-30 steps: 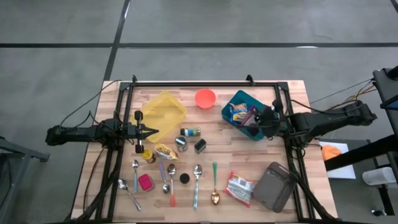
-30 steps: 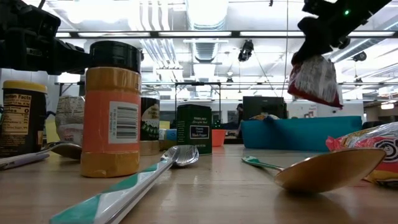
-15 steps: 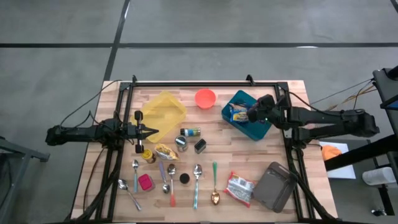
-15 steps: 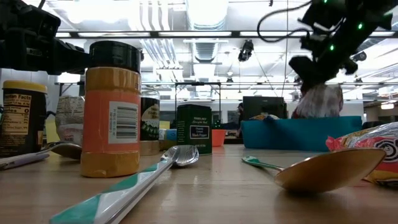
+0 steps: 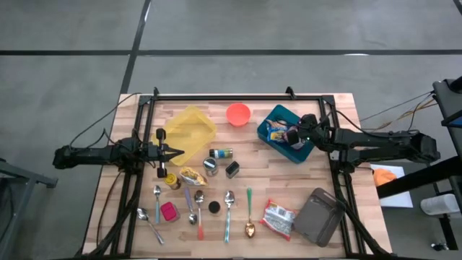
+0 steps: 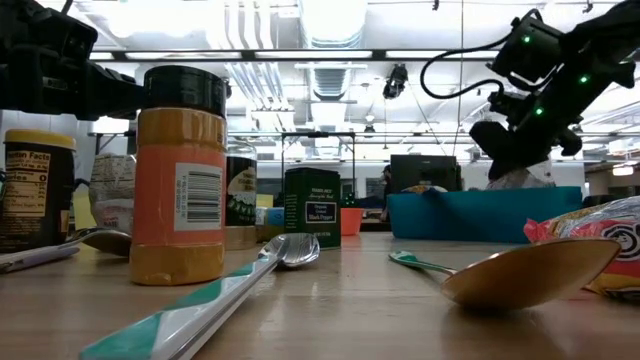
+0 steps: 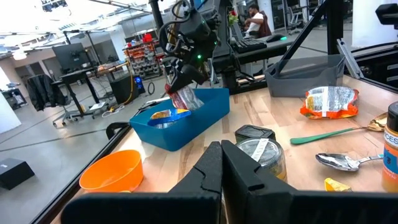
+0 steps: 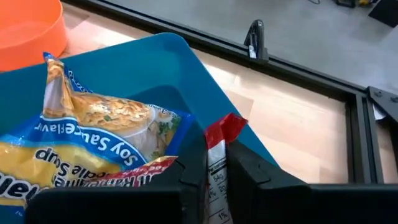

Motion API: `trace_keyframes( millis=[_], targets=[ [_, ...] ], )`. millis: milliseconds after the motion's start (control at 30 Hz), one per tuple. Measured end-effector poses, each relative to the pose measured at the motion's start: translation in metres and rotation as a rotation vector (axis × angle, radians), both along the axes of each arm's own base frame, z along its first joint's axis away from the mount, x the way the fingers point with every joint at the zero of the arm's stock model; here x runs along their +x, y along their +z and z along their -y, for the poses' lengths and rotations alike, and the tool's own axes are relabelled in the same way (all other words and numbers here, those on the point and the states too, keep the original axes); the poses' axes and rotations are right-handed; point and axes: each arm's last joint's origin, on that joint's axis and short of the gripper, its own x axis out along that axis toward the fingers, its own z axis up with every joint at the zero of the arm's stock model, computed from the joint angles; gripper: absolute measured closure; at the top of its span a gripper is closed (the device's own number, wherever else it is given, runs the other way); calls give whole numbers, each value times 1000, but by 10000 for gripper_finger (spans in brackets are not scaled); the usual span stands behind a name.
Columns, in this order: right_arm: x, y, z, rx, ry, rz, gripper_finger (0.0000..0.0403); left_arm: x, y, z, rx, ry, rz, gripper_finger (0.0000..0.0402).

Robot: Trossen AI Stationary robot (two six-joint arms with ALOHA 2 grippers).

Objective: Pick & Place Food Item
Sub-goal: Put the red noodle pack into the blue bin, then put the orange noodle pack into the blue bin

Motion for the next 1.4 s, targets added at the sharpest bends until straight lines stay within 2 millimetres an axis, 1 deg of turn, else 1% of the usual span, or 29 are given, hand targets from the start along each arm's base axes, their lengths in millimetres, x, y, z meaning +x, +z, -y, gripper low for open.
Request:
trace_keyframes(
  millis=[267,367,467,633,800,1033,1133,1233,1400],
  targets=[
    [1,2,0,1,-18,30,259,0,0,0,0,0,0,401],
    [2,4,1,-3,-18,38,237,0,0,0,0,0,0,401],
    [4,9,1,-8,-15,54,223,0,0,0,0,0,0,401],
    [13,27,1,46,65,126,218,0,0,0,0,0,0,401],
    [23,47,-1,118,241,170,218,0,0,0,0,0,0,401],
    [33,65,-13,235,462,240,218,0,0,0,0,0,0,401],
    [37,71,-24,241,547,249,218,0,0,0,0,0,0,401],
    [41,75,-39,245,628,248,218,0,0,0,0,0,0,401],
    [42,75,-66,259,726,245,218,0,0,0,0,0,0,401]
  ],
)
